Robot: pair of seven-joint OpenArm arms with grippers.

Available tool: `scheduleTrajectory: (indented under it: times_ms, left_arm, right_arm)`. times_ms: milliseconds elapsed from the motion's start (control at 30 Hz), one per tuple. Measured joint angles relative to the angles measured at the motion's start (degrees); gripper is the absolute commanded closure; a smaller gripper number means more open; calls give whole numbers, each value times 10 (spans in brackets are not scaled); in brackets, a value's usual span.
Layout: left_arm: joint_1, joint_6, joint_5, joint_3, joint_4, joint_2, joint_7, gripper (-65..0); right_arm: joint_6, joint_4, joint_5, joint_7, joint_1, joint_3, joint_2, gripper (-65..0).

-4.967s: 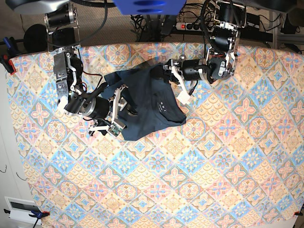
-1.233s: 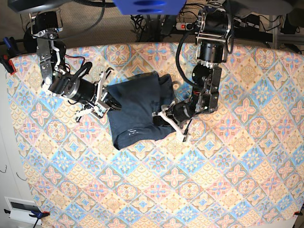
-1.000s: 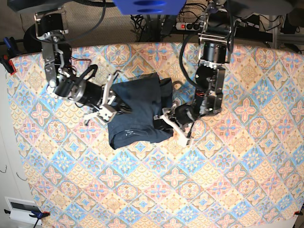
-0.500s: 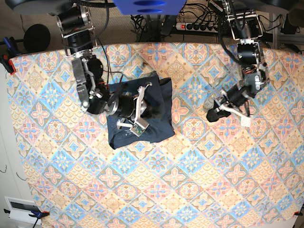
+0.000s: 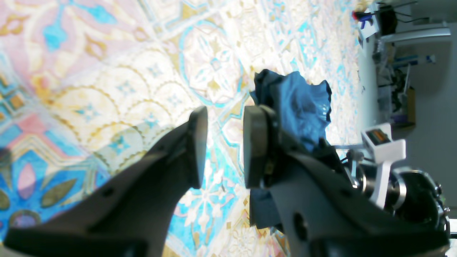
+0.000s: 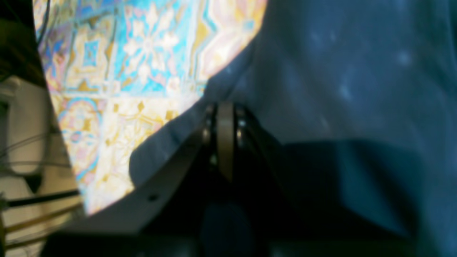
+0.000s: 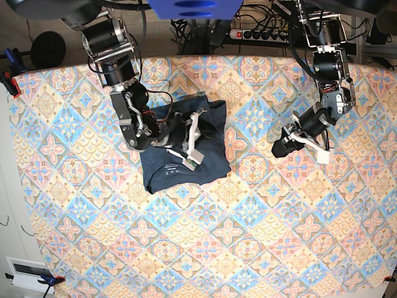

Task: Layout the t-shirt on the table in an organized manner, then fold the t-shirt properly
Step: 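Press the folded bundle flat with the right gripper, left gripper withdrawn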

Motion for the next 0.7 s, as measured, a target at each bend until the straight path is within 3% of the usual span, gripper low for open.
scheduleTrajectory:
  times_ms: [200, 533, 700]
  left_arm:
    - [-1, 0, 0, 0, 0, -1, -2, -158]
    - [2, 0, -2, 0, 0, 0, -2, -158]
    - [2, 0, -2, 0, 0, 0, -2, -158]
  right_arm:
    - [8, 3, -97, 22, -4, 2, -20, 0]
    - [4, 6, -106, 33, -15, 3, -26, 0]
    - [5, 10, -112, 65, -39, 16, -21, 0]
